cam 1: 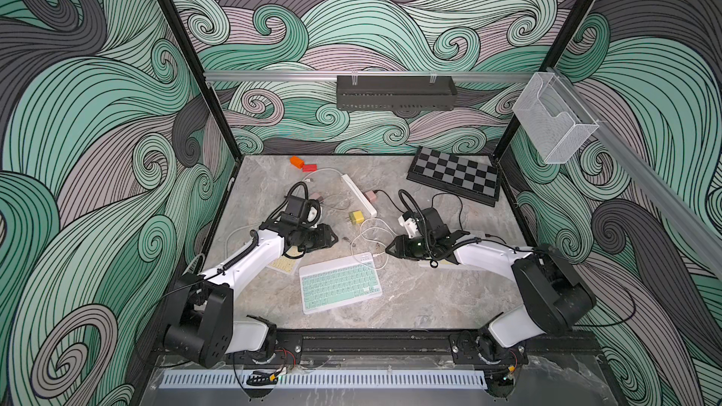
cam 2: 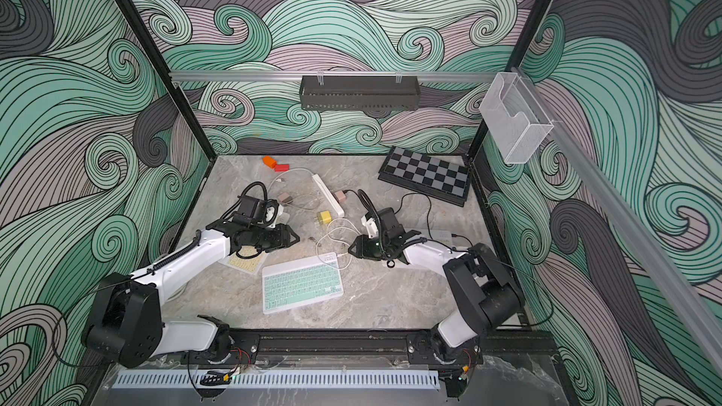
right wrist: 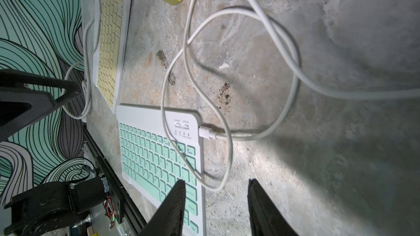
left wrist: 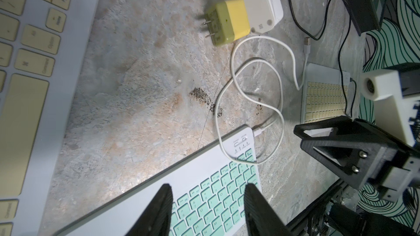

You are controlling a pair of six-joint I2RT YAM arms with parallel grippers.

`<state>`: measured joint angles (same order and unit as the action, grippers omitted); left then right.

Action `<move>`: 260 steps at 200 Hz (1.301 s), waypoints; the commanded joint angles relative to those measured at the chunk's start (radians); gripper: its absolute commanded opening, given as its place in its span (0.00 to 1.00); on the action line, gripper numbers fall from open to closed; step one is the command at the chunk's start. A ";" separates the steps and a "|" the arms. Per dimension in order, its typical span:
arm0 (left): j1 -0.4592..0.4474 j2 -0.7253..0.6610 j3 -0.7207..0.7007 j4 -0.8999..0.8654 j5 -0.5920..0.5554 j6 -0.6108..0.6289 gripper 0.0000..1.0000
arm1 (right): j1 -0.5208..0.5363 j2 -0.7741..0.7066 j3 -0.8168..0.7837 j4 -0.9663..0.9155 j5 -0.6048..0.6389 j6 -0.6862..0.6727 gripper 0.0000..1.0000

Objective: Unplug the wireless keyboard
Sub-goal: Place the power cord at the center of the board, then pick up the keyboard from the center of the board.

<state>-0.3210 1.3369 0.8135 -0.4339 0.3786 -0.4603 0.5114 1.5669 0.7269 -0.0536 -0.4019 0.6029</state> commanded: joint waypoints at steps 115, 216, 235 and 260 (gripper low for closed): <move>-0.003 -0.005 0.008 0.021 0.055 0.001 0.52 | -0.029 0.089 0.075 0.010 0.129 0.079 0.39; -0.017 -0.001 0.001 0.029 0.060 -0.001 0.52 | -0.036 0.152 0.095 0.015 0.048 0.136 0.38; -0.018 0.004 0.004 0.031 0.060 0.000 0.52 | -0.049 0.116 0.087 0.008 0.036 0.132 0.38; -0.018 0.020 0.006 0.037 0.065 -0.001 0.52 | -0.078 0.074 0.082 0.010 0.010 0.132 0.40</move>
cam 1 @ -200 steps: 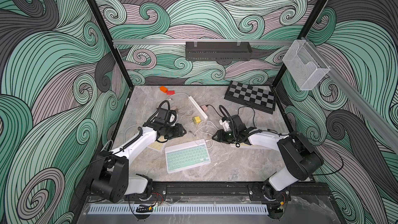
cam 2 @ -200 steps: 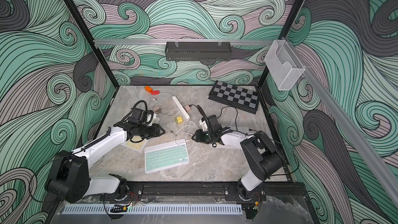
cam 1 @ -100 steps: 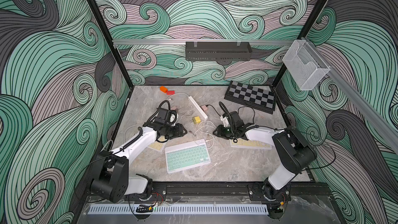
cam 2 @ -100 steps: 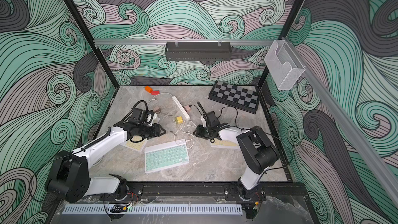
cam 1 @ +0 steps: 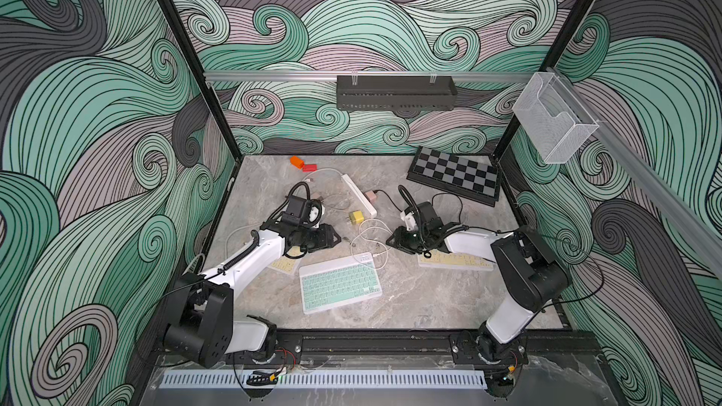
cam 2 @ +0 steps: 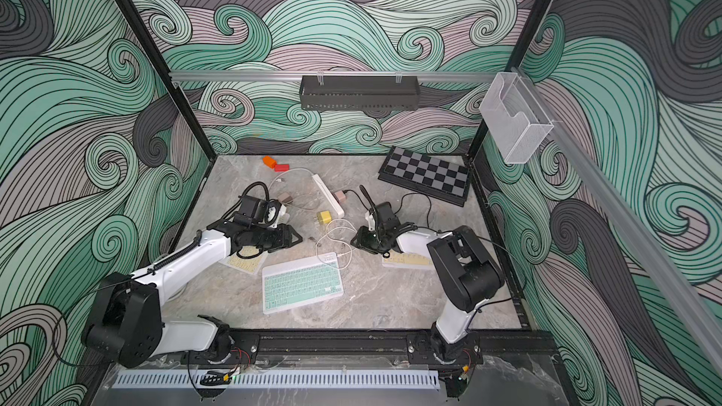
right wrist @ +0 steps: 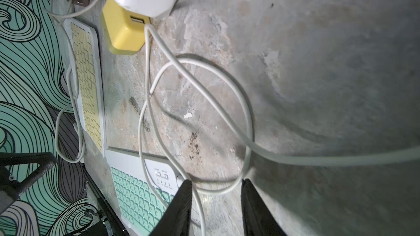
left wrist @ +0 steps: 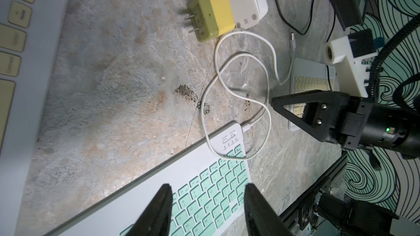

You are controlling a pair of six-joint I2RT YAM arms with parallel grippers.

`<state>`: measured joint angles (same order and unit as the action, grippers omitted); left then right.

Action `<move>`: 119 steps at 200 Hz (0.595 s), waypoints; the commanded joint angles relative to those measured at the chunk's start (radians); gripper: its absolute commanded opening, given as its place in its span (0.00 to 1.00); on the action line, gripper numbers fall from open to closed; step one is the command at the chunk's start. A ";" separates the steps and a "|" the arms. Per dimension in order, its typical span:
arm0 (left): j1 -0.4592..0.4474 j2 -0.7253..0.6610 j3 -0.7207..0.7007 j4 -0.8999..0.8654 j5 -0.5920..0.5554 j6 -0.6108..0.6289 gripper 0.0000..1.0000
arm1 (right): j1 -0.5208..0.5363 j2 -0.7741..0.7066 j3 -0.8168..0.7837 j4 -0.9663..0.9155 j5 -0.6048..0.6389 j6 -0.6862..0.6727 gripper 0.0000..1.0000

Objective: Unplug the wireless keyboard
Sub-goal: Pick up the keyboard from the center of the board.

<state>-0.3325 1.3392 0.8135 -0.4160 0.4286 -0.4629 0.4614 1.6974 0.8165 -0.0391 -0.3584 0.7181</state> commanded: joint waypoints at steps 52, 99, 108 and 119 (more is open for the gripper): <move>-0.013 0.056 0.010 0.031 0.024 -0.003 0.52 | -0.039 -0.040 -0.033 0.017 -0.056 0.018 0.41; -0.029 0.077 0.006 0.029 0.024 -0.009 0.43 | -0.037 -0.005 -0.071 0.070 -0.077 0.038 0.41; -0.032 0.077 0.001 0.028 0.025 -0.013 0.37 | -0.038 -0.001 -0.078 0.085 -0.081 0.045 0.41; -0.038 0.077 -0.007 0.034 0.029 -0.019 0.31 | -0.036 0.009 -0.084 0.101 -0.089 0.055 0.41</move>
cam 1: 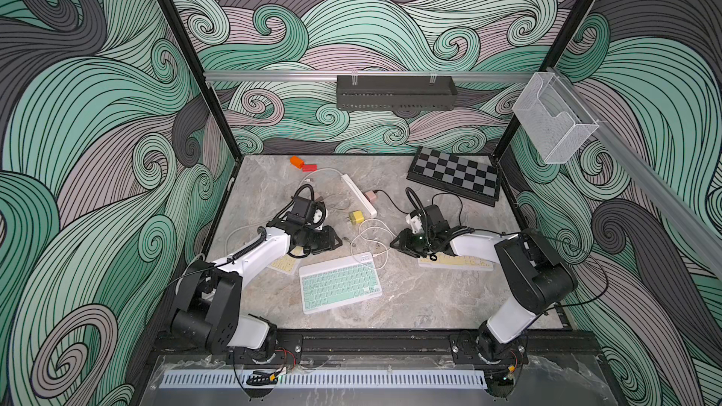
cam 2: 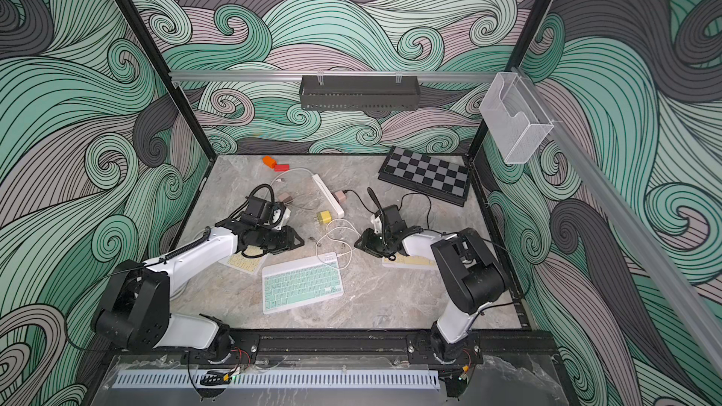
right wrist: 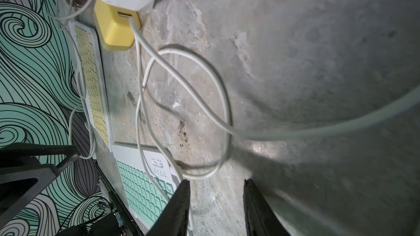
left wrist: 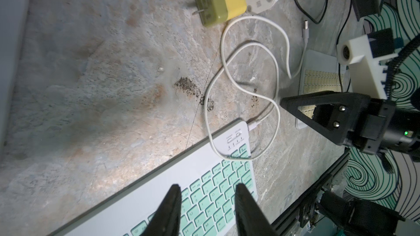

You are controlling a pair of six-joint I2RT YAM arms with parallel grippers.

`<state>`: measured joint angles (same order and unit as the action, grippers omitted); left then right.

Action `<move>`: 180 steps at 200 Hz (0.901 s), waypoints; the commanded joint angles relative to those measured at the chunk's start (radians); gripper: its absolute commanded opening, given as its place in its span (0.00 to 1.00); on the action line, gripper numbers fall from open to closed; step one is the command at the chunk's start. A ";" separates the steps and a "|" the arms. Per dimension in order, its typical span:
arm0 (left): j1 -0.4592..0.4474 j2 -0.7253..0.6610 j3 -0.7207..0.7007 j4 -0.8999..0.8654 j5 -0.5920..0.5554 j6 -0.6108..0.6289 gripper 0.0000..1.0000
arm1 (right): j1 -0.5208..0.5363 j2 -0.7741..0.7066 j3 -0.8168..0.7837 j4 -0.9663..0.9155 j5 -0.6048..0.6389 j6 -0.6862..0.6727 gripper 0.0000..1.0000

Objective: Unplug the wireless keyboard
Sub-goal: Pick up the keyboard from the center of the board.

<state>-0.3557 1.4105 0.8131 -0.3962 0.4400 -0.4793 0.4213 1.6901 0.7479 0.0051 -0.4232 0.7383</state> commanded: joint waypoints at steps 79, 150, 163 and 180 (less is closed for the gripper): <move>-0.059 0.110 -0.052 0.094 0.019 -0.047 0.11 | 0.013 0.116 -0.033 0.216 -0.097 0.115 0.41; -0.099 0.152 -0.073 0.137 0.020 -0.071 0.09 | 0.024 0.179 -0.042 0.378 -0.183 0.192 0.41; -0.101 0.154 -0.078 0.147 0.020 -0.076 0.09 | 0.028 0.180 -0.042 0.393 -0.191 0.189 0.42; -0.105 0.162 -0.075 0.148 0.019 -0.077 0.09 | 0.033 0.184 -0.042 0.414 -0.205 0.189 0.42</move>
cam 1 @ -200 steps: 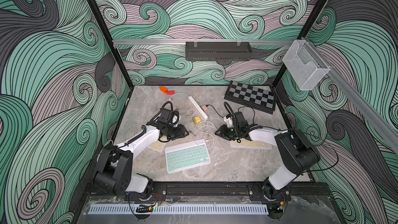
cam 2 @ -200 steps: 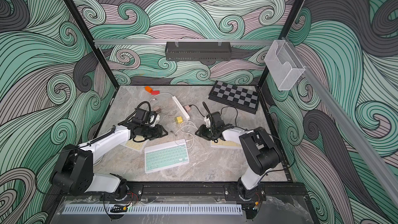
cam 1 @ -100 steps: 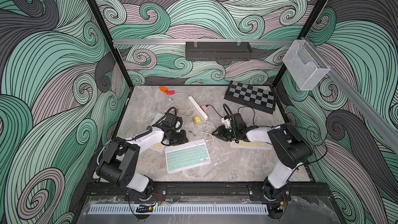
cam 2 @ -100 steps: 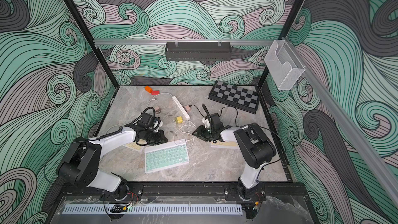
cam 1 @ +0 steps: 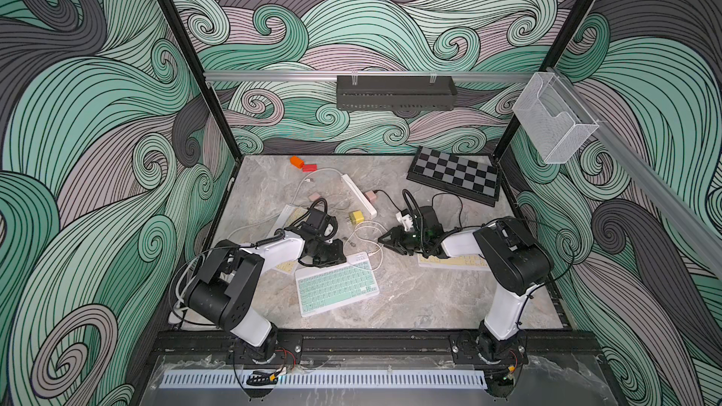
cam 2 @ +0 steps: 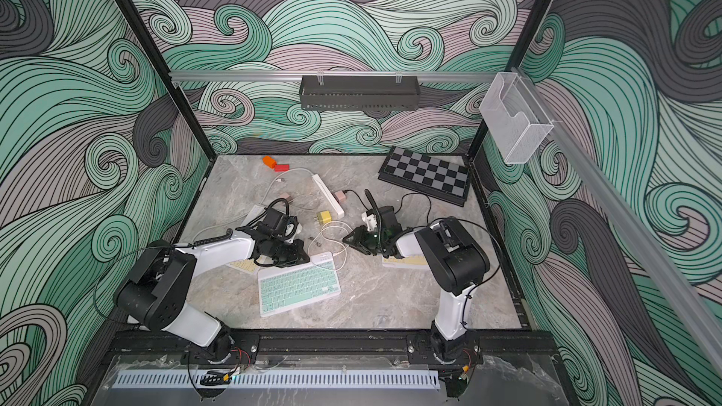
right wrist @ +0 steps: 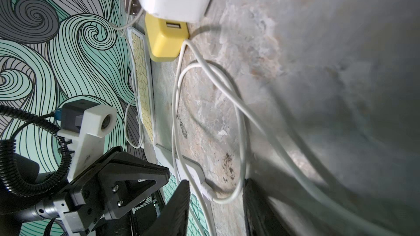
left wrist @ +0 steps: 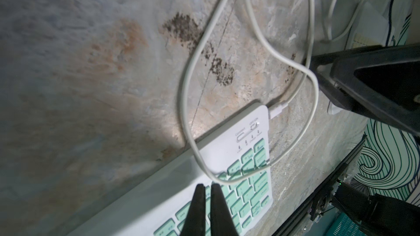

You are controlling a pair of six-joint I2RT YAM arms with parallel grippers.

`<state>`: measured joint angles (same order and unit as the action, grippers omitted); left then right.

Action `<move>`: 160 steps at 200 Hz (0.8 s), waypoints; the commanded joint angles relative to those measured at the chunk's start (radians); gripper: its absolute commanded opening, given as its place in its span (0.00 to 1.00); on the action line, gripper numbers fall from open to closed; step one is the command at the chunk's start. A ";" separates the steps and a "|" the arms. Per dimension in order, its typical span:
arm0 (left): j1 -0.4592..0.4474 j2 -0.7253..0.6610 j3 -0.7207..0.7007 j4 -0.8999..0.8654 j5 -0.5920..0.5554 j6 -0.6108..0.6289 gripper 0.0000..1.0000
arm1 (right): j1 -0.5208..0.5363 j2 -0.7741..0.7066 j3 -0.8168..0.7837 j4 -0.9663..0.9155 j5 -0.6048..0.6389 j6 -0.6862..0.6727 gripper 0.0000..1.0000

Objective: Unplug the wireless keyboard
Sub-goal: Pick up the keyboard from the center of the board.

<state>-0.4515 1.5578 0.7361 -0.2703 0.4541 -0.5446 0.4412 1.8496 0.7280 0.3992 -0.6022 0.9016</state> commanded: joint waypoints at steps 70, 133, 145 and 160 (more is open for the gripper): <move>-0.013 0.026 0.004 0.029 0.003 -0.012 0.09 | 0.035 0.056 -0.021 0.138 -0.036 0.069 0.36; -0.015 0.018 0.013 0.025 0.002 -0.006 0.09 | 0.048 0.096 -0.001 0.194 0.026 0.114 0.22; -0.016 0.015 0.012 0.025 0.001 -0.005 0.09 | 0.050 0.094 0.001 0.204 0.024 0.117 0.19; -0.015 0.012 0.013 0.024 0.000 -0.005 0.09 | 0.050 0.088 -0.004 0.231 0.022 0.120 0.16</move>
<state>-0.4599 1.5696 0.7353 -0.2478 0.4538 -0.5507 0.4850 1.9320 0.7170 0.5770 -0.6048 0.9970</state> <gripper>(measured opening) 0.088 0.177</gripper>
